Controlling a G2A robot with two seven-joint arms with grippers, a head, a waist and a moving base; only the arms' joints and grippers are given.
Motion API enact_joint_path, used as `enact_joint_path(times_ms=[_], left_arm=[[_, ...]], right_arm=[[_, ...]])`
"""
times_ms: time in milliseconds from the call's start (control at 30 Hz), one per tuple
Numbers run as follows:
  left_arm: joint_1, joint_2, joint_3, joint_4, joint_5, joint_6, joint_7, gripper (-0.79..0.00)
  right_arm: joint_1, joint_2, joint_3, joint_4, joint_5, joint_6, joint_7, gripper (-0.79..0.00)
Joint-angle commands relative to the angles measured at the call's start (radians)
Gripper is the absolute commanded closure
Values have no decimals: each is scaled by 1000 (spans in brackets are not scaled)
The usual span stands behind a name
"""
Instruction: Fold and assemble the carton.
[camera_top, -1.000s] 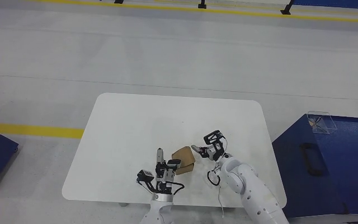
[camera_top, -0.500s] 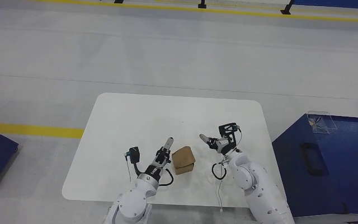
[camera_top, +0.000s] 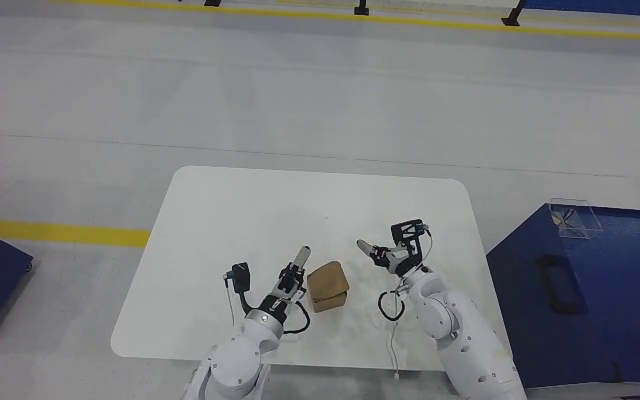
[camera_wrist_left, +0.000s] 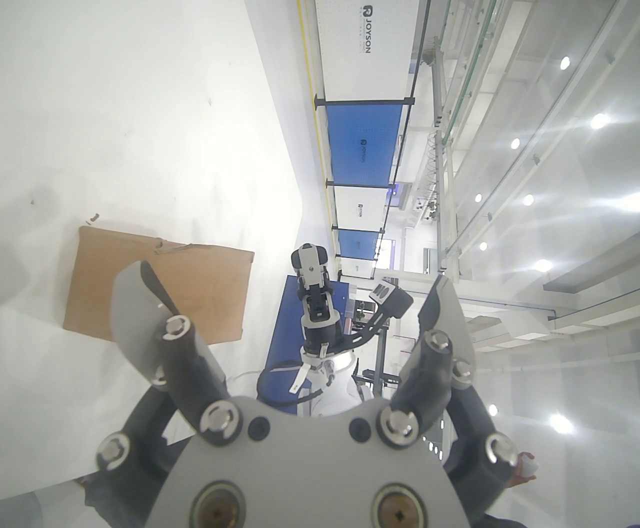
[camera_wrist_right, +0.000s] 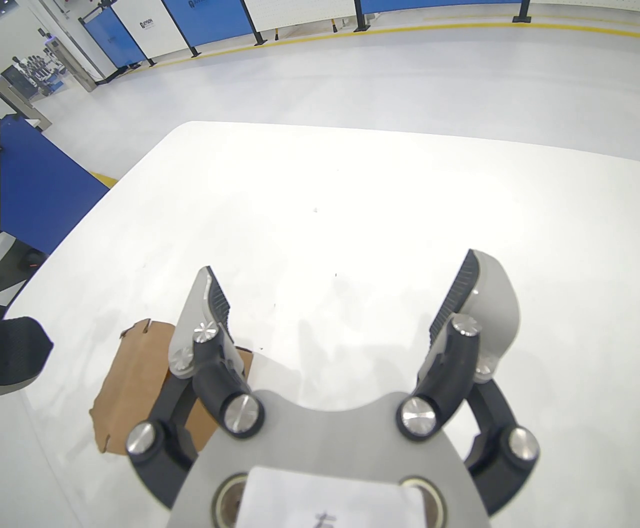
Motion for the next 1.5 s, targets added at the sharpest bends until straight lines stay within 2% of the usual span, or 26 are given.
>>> enact_joint_path(times_ms=[0, 67, 133, 267, 333, 433, 667, 833, 900, 933, 1000, 1100, 1233, 1467], left_arm=[[0, 0, 0, 0, 0, 0, 0, -785], [-2, 6, 4, -10, 28, 12, -51, -785], [-25, 17, -13, -35, 64, 116, -170, -785], [-114, 50, -25, -59, 232, 341, -489, -785], [-165, 65, -11, -34, 307, 409, -650, -785], [-223, 74, -1, 16, 356, 463, -727, -785], [-306, 65, 48, 165, 312, 451, -663, -785], [-340, 58, 73, 236, 289, 439, -596, -785], [-345, 58, 72, 244, 274, 436, -590, -659], [-345, 59, 71, 245, 270, 431, -589, -665], [-340, 61, 63, 245, 255, 422, -577, -610], [-335, 64, 61, 251, 245, 407, -568, -600], [-331, 65, 62, 260, 233, 385, -539, -416], [-327, 66, 69, 274, 192, 355, -504, -391]], right_arm=[[-4, 0, -3, -1, -1, -5, 6, -785], [-3, 2, -2, -9, -1, -18, 34, -785], [-4, 3, 8, -20, 6, -11, 55, -785], [-10, 8, 18, -54, -9, -12, 113, -785], [-7, 10, 8, -62, -28, -33, 172, -785], [1, 9, -14, -59, -57, -32, 188, -785], [3, 3, -57, -27, -80, -39, 171, -785], [14, -2, -76, -4, -79, -39, 169, -785], [16, -3, -83, -5, -86, -38, 169, -785], [16, -3, -84, -5, -86, -36, 168, -785], [16, -4, -85, -5, -86, -33, 165, -785], [17, -4, -79, -5, -89, -16, 157, -785], [18, -3, -65, -6, -85, 2, 148, -785], [5, 1, -43, -22, -81, -4, 155, -785]])
